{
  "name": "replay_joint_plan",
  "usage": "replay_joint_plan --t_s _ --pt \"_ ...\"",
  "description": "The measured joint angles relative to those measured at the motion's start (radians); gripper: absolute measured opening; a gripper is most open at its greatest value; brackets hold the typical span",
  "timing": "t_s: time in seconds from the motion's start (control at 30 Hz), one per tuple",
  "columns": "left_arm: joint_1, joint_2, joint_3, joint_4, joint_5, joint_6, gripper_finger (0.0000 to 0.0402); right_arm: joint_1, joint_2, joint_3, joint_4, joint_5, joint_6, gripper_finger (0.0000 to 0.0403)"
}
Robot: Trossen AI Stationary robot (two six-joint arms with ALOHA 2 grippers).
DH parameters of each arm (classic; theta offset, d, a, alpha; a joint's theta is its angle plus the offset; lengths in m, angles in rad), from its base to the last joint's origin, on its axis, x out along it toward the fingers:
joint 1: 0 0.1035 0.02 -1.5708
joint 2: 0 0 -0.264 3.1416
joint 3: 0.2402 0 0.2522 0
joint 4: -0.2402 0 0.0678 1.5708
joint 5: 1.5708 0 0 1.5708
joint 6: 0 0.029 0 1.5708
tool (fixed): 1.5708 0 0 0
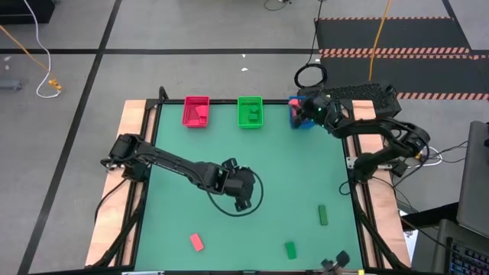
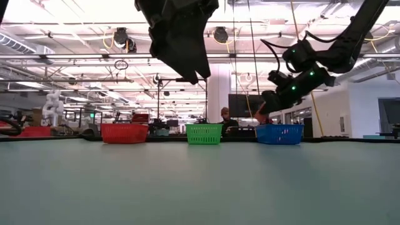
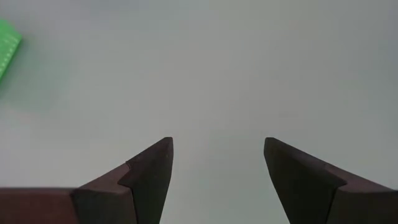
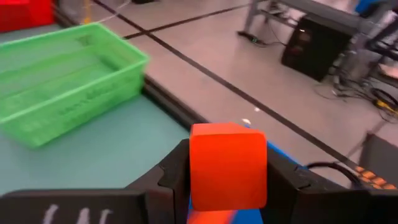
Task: Sort & place blocks by color
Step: Put the orange block into the blue basket, then put the green block into the green basket
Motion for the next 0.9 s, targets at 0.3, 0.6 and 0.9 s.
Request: replay_joint_plan --t_s 0.3,0.6,0.9 --pt "0.009 0.000 0.000 -0.001 -0.028 0.006 0.0255 -0.080 -0.019 0.000 -0.104 -0.001 0.053 0.0154" --pt "0.010 0.000 0.000 -0.001 -0.048 -0.001 0.0255 -0.080 -0.020 0.000 -0.106 0.028 0.062 0.0325" --pt "0.040 0.001 0.000 0.023 -0.115 0.019 0.0255 -0.033 -0.167 0.000 -0.216 -0.234 0.174 0.0347"
